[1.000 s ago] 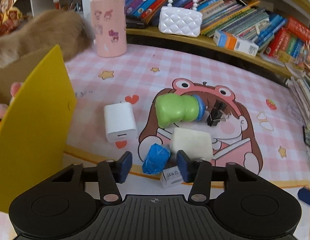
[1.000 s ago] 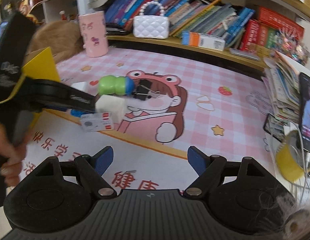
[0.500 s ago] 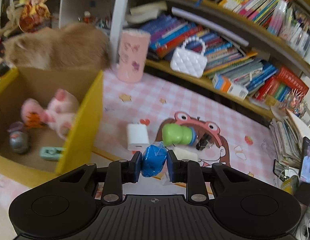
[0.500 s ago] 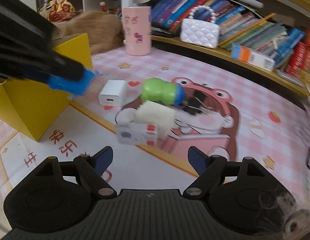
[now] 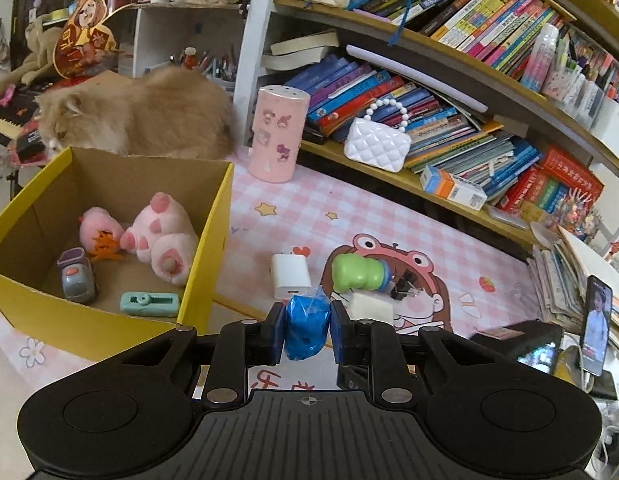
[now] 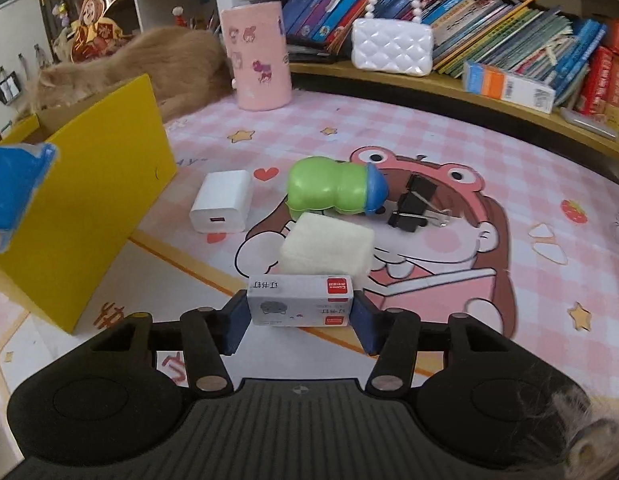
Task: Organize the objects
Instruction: 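Carry the blue block and white printed box over the yellow box with both tools, then open both tools to drop the blue block and white box into the box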
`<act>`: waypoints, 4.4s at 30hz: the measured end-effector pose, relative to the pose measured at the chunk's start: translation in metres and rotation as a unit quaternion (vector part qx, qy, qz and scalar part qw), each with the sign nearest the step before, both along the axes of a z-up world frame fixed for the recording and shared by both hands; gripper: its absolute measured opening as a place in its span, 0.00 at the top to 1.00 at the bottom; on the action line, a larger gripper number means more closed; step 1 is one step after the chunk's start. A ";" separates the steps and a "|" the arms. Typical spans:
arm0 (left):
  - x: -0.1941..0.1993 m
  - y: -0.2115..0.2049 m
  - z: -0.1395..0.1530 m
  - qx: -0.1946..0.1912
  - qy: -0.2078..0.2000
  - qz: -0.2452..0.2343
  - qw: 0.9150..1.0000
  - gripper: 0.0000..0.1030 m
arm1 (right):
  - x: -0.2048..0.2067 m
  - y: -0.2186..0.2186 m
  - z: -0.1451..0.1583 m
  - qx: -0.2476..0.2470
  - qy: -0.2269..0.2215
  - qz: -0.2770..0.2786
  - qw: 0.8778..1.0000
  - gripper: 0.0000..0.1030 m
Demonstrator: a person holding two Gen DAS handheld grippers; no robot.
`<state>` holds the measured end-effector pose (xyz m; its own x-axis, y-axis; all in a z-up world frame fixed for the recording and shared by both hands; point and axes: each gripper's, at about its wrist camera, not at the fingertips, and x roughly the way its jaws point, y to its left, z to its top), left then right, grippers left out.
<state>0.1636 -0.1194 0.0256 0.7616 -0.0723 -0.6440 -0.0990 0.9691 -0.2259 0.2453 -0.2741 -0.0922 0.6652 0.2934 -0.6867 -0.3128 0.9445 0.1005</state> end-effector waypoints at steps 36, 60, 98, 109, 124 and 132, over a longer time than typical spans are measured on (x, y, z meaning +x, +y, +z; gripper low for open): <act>-0.118 0.137 -0.025 -0.055 0.008 -0.095 0.994 0.80 | -0.200 0.098 0.072 -0.020 -0.008 -0.078 0.997 0.51; -0.182 0.266 -0.009 -0.054 -0.036 0.001 0.998 0.80 | -0.240 0.243 0.086 -0.020 -0.046 0.036 0.998 0.51; -0.001 0.248 -0.013 -0.017 -0.039 0.023 0.999 0.80 | -0.034 0.251 0.085 -0.063 -0.047 0.083 0.993 0.50; 0.026 0.236 -0.022 0.009 -0.006 0.020 1.000 0.80 | -0.002 0.255 0.066 -0.070 -0.012 0.124 0.990 0.50; 0.030 0.239 -0.018 -0.004 -0.015 0.025 1.000 0.69 | 0.004 0.255 0.073 -0.057 -0.014 0.121 0.991 0.39; 0.011 0.239 -0.005 0.010 -0.043 0.026 0.999 0.37 | -0.012 0.252 0.089 -0.045 -0.031 0.107 0.993 0.39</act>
